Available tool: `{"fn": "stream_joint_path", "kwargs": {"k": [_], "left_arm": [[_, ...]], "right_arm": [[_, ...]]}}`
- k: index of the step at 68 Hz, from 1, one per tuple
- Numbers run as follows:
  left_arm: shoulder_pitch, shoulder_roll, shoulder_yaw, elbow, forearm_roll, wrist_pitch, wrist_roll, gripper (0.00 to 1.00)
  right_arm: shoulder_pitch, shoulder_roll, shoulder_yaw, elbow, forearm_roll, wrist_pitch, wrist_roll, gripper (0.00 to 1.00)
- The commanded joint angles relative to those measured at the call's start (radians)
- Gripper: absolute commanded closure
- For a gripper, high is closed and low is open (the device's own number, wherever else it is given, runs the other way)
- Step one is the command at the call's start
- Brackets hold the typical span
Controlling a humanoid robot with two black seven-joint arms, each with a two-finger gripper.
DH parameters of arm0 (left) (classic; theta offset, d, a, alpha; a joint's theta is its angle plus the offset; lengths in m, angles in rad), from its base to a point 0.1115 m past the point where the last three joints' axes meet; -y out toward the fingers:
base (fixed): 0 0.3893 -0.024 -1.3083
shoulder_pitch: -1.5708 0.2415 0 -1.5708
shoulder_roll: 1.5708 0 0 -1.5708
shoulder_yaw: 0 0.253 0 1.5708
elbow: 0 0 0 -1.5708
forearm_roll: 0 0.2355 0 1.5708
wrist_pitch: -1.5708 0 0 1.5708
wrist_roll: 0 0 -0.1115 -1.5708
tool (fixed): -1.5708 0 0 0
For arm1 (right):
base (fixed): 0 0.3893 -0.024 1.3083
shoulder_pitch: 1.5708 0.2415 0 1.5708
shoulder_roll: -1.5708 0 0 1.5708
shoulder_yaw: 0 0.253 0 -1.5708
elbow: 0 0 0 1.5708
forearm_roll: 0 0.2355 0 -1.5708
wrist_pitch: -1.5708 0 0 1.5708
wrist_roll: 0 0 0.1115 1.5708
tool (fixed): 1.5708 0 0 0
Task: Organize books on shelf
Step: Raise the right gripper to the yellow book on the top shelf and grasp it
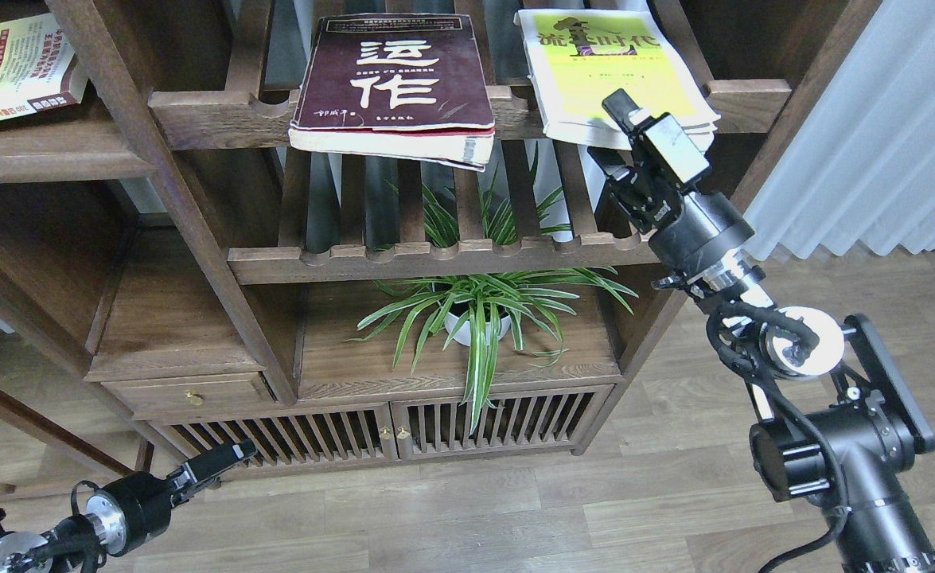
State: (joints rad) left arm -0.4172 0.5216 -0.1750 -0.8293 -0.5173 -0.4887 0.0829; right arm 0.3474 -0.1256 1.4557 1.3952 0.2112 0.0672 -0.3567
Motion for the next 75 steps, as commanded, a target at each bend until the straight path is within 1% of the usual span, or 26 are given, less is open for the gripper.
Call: {"fn": "stream_joint_path", "kwargs": {"k": [1, 4, 10, 11, 19, 20, 22, 23, 25, 26, 27, 32, 34, 35, 36, 39, 42, 43, 55, 60, 62, 65, 68, 72, 75], "left_arm": [[0.003, 0.0, -0.001, 0.006, -0.001, 0.0, -0.002, 0.0], [0.003, 0.0, -0.001, 0.009, -0.001, 0.0, -0.002, 0.0], [0.003, 0.001, -0.001, 0.016, -0.003, 0.0, -0.002, 0.0], [0.003, 0.001, -0.001, 0.016, -0.003, 0.0, -0.002, 0.0], [0.014, 0.001, -0.001, 0.016, -0.003, 0.0, -0.002, 0.0], [0.015, 0.001, -0.001, 0.016, -0.003, 0.0, -0.002, 0.0], [0.017, 0.001, -0.001, 0.016, -0.003, 0.0, -0.002, 0.0], [0.017, 0.001, -0.001, 0.016, -0.001, 0.0, -0.002, 0.0], [0.018, 0.003, 0.0, 0.016, -0.001, 0.0, -0.002, 0.0], [0.021, 0.001, -0.001, 0.016, -0.001, 0.0, -0.003, 0.0], [0.023, 0.001, -0.001, 0.016, -0.003, 0.0, -0.003, 0.0], [0.031, 0.001, -0.003, 0.016, -0.003, 0.0, -0.003, 0.0], [0.031, 0.001, -0.003, 0.016, -0.003, 0.0, -0.003, 0.0], [0.031, 0.003, -0.003, 0.016, -0.003, 0.0, -0.003, 0.0], [0.032, 0.005, -0.003, 0.016, -0.003, 0.0, -0.005, 0.0], [0.034, 0.006, -0.003, 0.016, -0.003, 0.0, -0.005, 0.0], [0.034, 0.008, -0.003, 0.016, -0.003, 0.0, -0.005, 0.0], [0.035, 0.008, -0.003, 0.018, -0.003, 0.0, -0.006, 0.0], [0.035, 0.005, -0.004, 0.018, -0.001, 0.0, -0.006, 0.0], [0.035, 0.001, -0.004, 0.018, -0.001, 0.0, -0.006, 0.0], [0.035, 0.0, -0.004, 0.018, -0.001, 0.0, -0.006, 0.0], [0.037, 0.0, -0.004, 0.018, 0.0, 0.0, -0.005, 0.0], [0.044, 0.0, -0.004, 0.018, 0.002, 0.0, -0.003, 0.0], [0.054, -0.003, -0.003, 0.018, 0.003, 0.0, 0.0, 0.0], [0.066, -0.015, -0.001, 0.018, 0.003, 0.0, 0.003, 0.0]], "right_arm": [[0.022, 0.0, 0.0, -0.024, -0.001, -0.038, 0.019, 0.08], [0.025, 0.0, 0.0, -0.027, -0.001, -0.038, 0.019, 0.12], [0.031, 0.0, 0.0, -0.035, -0.001, -0.035, 0.021, 0.24], [0.035, 0.0, 0.002, -0.035, -0.001, -0.032, 0.021, 0.28], [0.036, -0.002, 0.028, -0.042, -0.001, -0.029, 0.021, 0.45], [0.036, -0.003, 0.035, -0.044, -0.001, -0.029, 0.021, 0.51], [0.036, -0.003, 0.041, -0.044, -0.001, -0.029, 0.021, 0.56], [0.036, -0.005, 0.046, -0.044, -0.001, -0.029, 0.021, 0.61], [0.036, -0.006, 0.049, -0.044, -0.001, -0.027, 0.021, 0.64], [0.036, -0.009, 0.052, -0.044, -0.003, -0.027, 0.019, 0.67], [0.036, -0.009, 0.052, -0.044, -0.003, -0.027, 0.019, 0.68], [0.036, -0.031, 0.06, -0.044, -0.001, -0.018, 0.012, 0.8], [0.036, -0.034, 0.061, -0.044, -0.001, -0.012, 0.01, 0.83], [0.036, -0.037, 0.061, -0.044, -0.001, -0.007, 0.008, 0.85], [0.036, -0.04, 0.063, -0.044, 0.0, 0.006, 0.005, 0.9], [0.036, -0.043, 0.064, -0.045, 0.002, 0.026, 0.004, 0.96], [0.035, -0.048, 0.064, -0.045, 0.002, 0.054, -0.005, 0.97], [0.035, -0.048, 0.066, -0.045, 0.002, 0.08, -0.017, 0.98], [0.01, -0.052, 0.095, -0.042, 0.004, 0.129, -0.027, 0.98], [-0.024, -0.054, 0.112, -0.039, 0.011, 0.174, -0.053, 0.98], [-0.042, -0.054, 0.121, -0.036, 0.016, 0.204, -0.07, 0.98], [-0.08, -0.054, 0.132, -0.03, 0.037, 0.279, -0.106, 0.97], [-0.119, -0.055, 0.134, -0.024, 0.06, 0.35, -0.132, 0.97], [-0.171, -0.062, 0.134, -0.015, 0.079, 0.419, -0.132, 0.97], [-0.231, -0.069, 0.134, -0.008, 0.091, 0.422, -0.132, 0.97]]}}
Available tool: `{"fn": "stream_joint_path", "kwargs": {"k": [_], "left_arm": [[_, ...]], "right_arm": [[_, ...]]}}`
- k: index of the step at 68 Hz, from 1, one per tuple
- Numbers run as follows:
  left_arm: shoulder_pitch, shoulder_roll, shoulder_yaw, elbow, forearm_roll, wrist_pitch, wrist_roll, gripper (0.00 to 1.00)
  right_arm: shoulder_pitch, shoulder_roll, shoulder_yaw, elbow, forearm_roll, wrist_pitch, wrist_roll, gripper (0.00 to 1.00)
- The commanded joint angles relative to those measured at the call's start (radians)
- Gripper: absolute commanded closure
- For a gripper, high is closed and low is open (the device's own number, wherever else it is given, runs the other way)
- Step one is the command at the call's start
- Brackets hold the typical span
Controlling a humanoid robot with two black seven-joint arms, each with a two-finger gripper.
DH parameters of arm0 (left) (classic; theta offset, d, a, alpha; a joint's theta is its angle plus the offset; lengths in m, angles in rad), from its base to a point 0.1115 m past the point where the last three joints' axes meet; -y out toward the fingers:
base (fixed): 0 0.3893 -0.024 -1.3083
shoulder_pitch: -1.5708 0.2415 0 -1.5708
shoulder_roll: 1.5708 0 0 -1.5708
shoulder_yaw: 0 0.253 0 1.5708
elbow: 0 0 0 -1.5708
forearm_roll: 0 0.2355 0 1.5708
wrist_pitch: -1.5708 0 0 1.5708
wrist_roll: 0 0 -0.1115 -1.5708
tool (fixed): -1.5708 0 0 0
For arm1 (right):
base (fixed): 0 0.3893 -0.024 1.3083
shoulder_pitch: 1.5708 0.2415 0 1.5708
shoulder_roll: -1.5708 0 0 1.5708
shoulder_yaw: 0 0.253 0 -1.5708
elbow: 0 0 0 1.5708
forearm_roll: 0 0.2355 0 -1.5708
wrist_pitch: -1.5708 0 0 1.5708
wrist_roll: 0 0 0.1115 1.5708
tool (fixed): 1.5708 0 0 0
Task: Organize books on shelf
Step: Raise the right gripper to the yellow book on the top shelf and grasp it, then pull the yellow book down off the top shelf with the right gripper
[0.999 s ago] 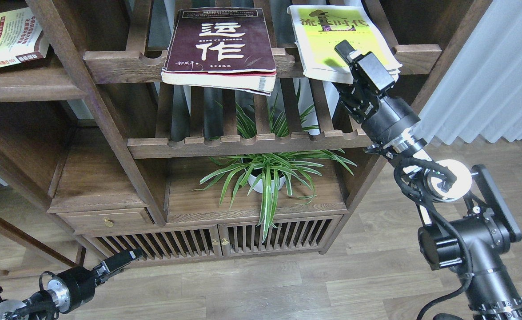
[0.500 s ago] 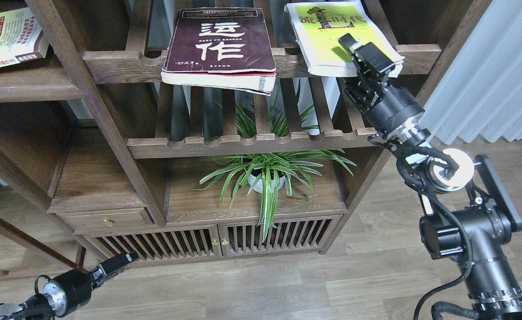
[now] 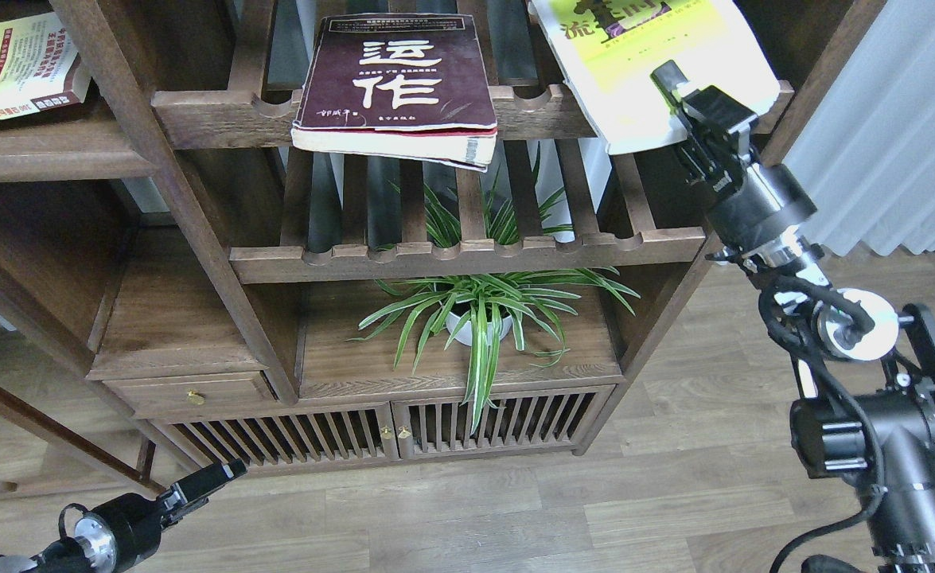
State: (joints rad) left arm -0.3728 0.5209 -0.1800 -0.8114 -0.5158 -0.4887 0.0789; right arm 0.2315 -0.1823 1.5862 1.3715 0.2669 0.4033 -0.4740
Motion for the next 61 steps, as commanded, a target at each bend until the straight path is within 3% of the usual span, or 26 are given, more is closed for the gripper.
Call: {"fn": "stream_joint_path", "kwargs": {"k": [1, 20, 46, 61], "left_arm": [[0.025, -0.019, 0.002, 0.0, 0.002, 0.0, 0.009, 0.0], [0.046, -0.082, -0.004, 0.014, 0.002, 0.0, 0.007, 0.0], [0.077, -0.163, -0.065, 0.034, -0.001, 0.0, -0.004, 0.0], [0.092, -0.163, -0.068, 0.037, -0.007, 0.0, -0.004, 0.0]], "right_arm": [[-0.145, -0.017, 0.003, 0.018, 0.04, 0.085, -0.015, 0.97], [-0.486, 0.018, -0.12, 0.009, 0.057, 0.085, -0.015, 0.97], [-0.597, 0.075, -0.429, -0.054, 0.028, 0.085, -0.015, 0.97], [-0.583, 0.138, -0.486, -0.149, -0.07, 0.085, -0.015, 0.97]]}}
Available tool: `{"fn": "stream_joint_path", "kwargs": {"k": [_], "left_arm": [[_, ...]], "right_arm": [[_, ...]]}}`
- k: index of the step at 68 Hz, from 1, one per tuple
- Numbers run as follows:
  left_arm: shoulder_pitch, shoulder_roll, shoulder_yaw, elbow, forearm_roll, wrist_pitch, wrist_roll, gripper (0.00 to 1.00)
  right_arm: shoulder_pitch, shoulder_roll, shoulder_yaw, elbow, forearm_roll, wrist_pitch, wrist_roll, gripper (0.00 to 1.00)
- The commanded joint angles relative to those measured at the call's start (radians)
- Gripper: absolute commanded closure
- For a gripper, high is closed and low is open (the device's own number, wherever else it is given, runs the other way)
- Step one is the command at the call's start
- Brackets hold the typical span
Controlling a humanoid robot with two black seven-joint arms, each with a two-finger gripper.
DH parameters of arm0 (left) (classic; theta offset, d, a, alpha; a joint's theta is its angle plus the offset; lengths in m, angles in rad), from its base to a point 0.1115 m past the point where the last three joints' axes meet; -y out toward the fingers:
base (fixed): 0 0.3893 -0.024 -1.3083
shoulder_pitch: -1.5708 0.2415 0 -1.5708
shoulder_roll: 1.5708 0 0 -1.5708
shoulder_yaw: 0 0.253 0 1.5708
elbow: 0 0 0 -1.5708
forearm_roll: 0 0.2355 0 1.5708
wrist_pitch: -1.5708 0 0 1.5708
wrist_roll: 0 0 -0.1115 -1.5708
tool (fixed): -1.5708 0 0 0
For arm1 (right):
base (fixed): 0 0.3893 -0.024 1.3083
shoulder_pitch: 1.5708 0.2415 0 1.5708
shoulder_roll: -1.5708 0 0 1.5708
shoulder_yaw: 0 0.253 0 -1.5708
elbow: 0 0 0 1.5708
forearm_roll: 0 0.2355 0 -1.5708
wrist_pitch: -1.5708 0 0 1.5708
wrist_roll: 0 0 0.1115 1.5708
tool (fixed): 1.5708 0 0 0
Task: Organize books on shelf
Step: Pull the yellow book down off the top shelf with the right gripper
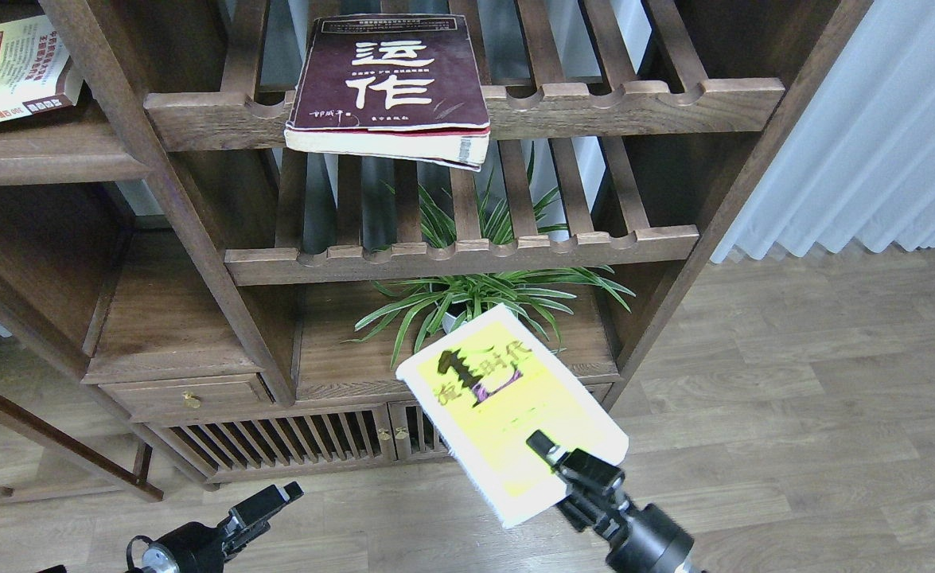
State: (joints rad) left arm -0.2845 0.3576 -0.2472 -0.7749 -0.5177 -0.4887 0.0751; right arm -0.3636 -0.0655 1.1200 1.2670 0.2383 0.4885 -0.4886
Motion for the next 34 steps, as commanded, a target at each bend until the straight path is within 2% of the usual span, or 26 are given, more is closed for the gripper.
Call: {"fn": "stream_joint_path", "kwargs": {"k": [1, 20, 34], "left_arm": [[0.007, 0.0, -0.004, -0.001, -0.007, 0.0, -0.001, 0.0], [0.01, -0.028, -0.041, -0.024, -0.01, 0.0, -0.005, 0.0], [0.01, -0.032, -0.076, -0.161, -0.012, 0.0, -0.005, 0.0]], "right_arm": [[0.018, 0.03, -0.023, -0.055, -0.043, 0.0, 0.0, 0.97], [0.118, 0.066, -0.029, -0.115, -0.048, 0.0, 0.0, 0.97], [0.193, 0.066, -0.028, -0.153, -0.036, 0.0, 0.0, 0.97]]}}
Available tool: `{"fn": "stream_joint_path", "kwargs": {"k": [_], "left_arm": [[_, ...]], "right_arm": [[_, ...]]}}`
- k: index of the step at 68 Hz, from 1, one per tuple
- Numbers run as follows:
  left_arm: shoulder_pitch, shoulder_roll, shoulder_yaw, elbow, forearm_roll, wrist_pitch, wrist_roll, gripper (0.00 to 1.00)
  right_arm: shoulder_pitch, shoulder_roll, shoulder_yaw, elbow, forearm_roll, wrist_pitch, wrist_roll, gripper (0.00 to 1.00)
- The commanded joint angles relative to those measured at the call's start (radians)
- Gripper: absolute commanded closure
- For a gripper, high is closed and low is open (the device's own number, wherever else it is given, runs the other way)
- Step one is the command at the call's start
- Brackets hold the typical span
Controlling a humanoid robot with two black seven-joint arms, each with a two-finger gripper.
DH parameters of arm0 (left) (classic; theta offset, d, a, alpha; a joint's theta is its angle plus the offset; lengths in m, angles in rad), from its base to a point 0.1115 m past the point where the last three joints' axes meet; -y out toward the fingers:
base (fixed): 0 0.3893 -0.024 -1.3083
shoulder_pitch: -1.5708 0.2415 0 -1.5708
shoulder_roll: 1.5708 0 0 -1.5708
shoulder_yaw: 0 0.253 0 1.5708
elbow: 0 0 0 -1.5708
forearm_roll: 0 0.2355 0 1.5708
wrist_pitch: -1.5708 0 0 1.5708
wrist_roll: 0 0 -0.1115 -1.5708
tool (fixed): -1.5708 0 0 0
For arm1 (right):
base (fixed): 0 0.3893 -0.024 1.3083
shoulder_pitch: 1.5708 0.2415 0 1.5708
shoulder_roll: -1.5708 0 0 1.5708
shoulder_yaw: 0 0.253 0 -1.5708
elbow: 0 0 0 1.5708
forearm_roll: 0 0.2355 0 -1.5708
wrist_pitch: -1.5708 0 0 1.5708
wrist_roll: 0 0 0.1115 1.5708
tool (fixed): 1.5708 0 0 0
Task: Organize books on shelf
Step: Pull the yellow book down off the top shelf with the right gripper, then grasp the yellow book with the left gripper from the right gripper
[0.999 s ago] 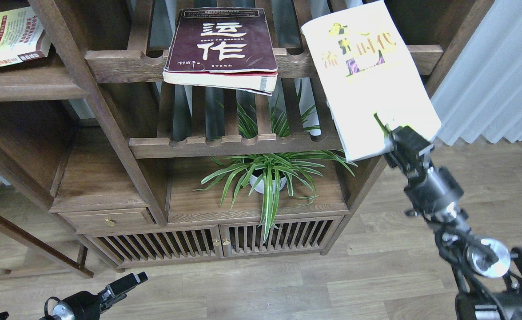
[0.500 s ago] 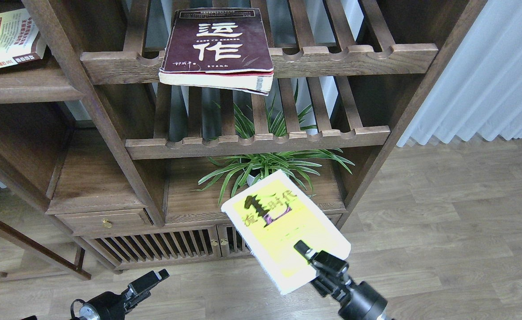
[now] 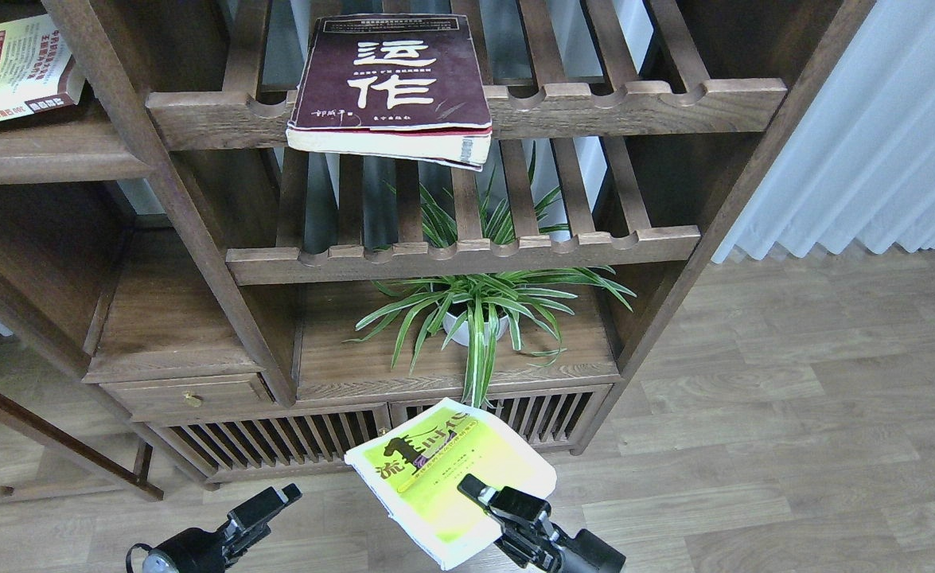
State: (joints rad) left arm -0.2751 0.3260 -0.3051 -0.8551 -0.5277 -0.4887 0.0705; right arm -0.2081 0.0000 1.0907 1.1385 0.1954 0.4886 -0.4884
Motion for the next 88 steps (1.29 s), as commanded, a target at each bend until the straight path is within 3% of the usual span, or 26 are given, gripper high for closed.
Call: {"fn": "stream_joint_path", "kwargs": {"k": [1, 15, 31, 54, 66, 88], "left_arm": [[0.001, -0.001, -0.02, -0.09, -0.001, 0.0, 0.0, 0.0], [0.054, 0.002, -0.029, -0.231, 0.0, 0.0, 0.0, 0.0], [0.074, -0.004, -0.039, -0.312, 0.002, 0.0, 0.0, 0.0], [0.071, -0.156, -0.14, -0.289, 0.003, 0.0, 0.003, 0.0], [0.079, -0.254, -0.16, -0.22, 0.003, 0.0, 0.003, 0.0], [0.077, -0.326, -0.287, -0.151, 0.0, 0.0, 0.008, 0.0]], "right_arm": [[0.041, 0.0, 0.001, -0.028, 0.007, 0.0, 0.0, 0.97], [0.087, 0.0, 0.003, -0.114, 0.071, 0.0, 0.0, 0.97], [0.101, 0.0, -0.003, -0.135, 0.082, 0.0, 0.0, 0.97], [0.101, 0.0, -0.025, -0.123, 0.084, 0.0, 0.0, 0.97], [0.099, 0.0, -0.026, -0.1, 0.085, 0.0, 0.0, 0.97], [0.099, 0.0, -0.025, -0.062, 0.091, 0.0, 0.0, 0.97]]}}
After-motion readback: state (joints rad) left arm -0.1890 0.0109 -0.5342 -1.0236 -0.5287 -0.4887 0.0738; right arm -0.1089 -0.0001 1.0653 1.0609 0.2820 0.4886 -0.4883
